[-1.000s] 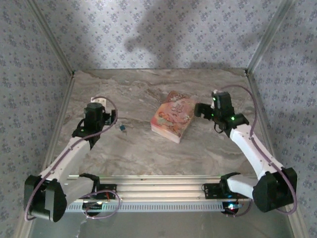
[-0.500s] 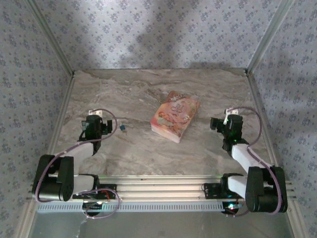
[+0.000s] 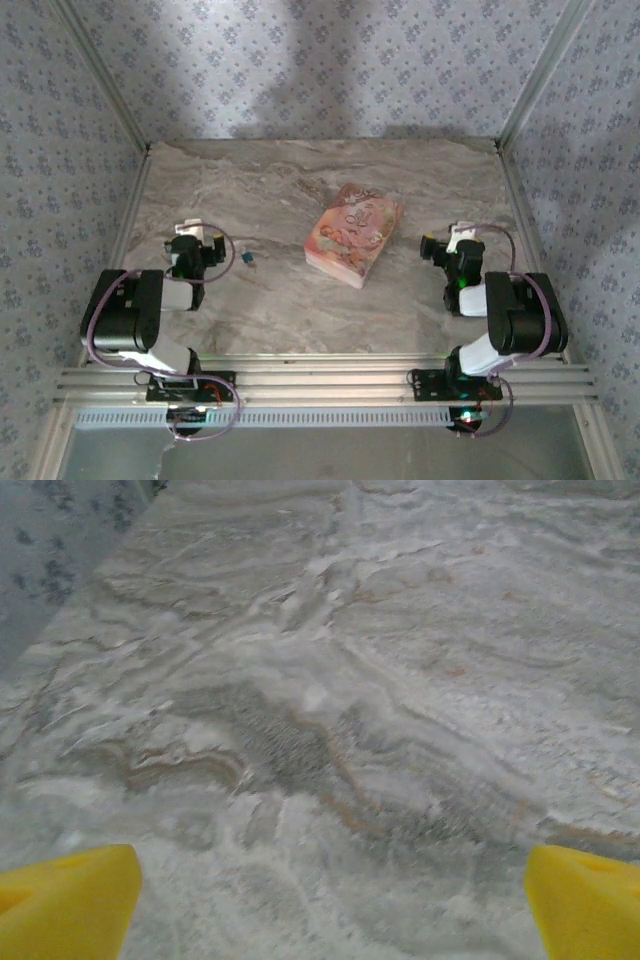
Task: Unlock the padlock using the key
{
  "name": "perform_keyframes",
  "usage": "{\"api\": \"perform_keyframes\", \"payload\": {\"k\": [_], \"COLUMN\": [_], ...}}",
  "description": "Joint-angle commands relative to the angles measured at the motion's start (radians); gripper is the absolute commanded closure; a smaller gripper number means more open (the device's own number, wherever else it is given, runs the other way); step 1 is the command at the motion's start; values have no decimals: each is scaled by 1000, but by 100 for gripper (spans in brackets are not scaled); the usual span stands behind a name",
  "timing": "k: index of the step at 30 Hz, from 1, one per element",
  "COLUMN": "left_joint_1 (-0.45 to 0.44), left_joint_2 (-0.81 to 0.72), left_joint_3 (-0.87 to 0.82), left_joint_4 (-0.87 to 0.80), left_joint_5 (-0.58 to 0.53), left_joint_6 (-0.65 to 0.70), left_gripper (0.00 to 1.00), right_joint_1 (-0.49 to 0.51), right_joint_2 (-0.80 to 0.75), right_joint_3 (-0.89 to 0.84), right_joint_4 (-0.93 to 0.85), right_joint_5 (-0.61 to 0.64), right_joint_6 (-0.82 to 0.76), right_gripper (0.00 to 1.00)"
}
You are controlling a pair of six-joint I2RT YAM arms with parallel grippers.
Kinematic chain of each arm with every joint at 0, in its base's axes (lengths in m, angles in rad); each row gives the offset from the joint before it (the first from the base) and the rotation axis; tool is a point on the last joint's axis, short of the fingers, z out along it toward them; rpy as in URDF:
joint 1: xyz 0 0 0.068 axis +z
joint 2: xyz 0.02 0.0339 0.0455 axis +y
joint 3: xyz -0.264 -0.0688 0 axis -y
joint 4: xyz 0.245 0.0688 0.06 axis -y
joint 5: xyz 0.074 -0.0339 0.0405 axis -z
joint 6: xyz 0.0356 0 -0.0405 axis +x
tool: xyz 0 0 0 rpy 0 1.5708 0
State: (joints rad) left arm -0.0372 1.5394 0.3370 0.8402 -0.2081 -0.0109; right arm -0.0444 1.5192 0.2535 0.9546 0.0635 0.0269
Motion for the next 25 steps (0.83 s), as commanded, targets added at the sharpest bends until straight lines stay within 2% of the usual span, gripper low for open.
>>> {"api": "perform_keyframes", "payload": {"k": [1,3,5,25], "left_joint_1": [18,20,20,21], "left_joint_2": [-7,-7,-7,-7], "left_joint_3": [62,62,62,63], "left_joint_4": [2,2,4,-1], "left_joint_5": [59,61,59,67], "left_joint_6": [-10,-9,-8,-9], "left_gripper": [2,2,2,2], "right_joint_1": [-1,17,36,37], "right_joint_2": [-3,-1,6,6], "right_joint_3": [66,116,116,118], "right_joint_4": [-12,-114,-95,-99], "right_joint_5": [21,74,102,93], "right_joint_6": [-14,-13,-27,-33], "right_gripper": [0,0,0,0]}}
